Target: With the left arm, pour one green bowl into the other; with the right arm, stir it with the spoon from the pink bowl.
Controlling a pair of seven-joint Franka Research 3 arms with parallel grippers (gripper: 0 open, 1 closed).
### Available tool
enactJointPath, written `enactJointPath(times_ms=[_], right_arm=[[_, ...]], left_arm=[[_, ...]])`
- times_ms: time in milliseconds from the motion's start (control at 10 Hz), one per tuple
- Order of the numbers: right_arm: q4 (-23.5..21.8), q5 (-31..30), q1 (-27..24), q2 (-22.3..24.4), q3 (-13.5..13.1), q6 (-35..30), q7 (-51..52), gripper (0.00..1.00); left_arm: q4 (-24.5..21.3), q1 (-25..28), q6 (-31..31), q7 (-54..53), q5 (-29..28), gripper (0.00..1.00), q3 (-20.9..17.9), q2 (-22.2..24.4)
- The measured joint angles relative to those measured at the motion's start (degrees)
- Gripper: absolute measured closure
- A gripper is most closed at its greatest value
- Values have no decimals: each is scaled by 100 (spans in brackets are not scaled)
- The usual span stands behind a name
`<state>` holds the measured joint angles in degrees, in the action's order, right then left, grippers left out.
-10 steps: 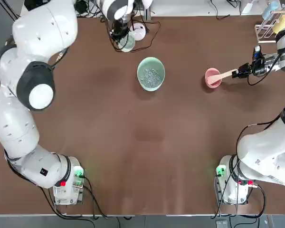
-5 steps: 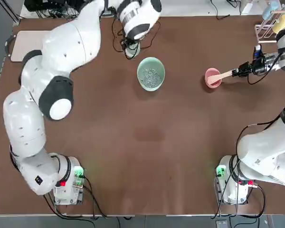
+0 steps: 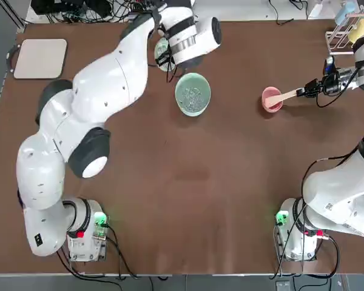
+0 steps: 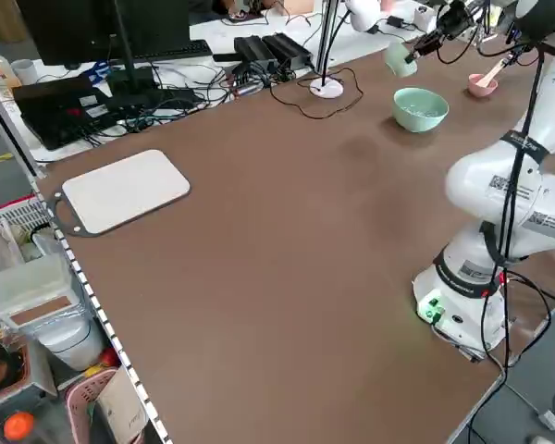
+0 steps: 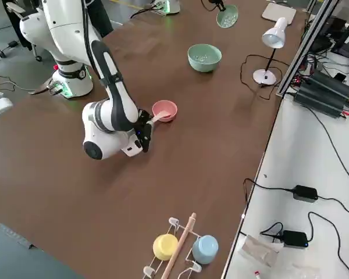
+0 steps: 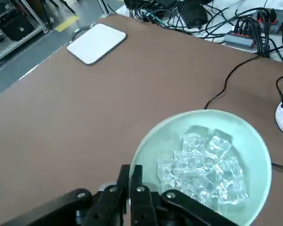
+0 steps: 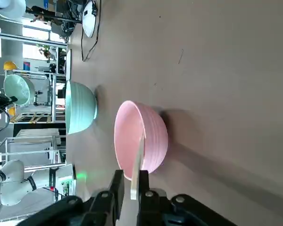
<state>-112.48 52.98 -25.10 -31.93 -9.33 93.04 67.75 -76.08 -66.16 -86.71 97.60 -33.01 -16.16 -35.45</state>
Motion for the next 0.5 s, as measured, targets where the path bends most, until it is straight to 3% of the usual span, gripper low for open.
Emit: enactJointPath(times_ms=[300,500], right_arm=[[2,1,-1,-2,-1,1,1,88],[2,1,-1,-4,-1,1,1,95]], left_arm=[[269,-285,-10,832,-736,96,-36,-763],[343,-551,-3,1078,-1009,96,-40,-983]])
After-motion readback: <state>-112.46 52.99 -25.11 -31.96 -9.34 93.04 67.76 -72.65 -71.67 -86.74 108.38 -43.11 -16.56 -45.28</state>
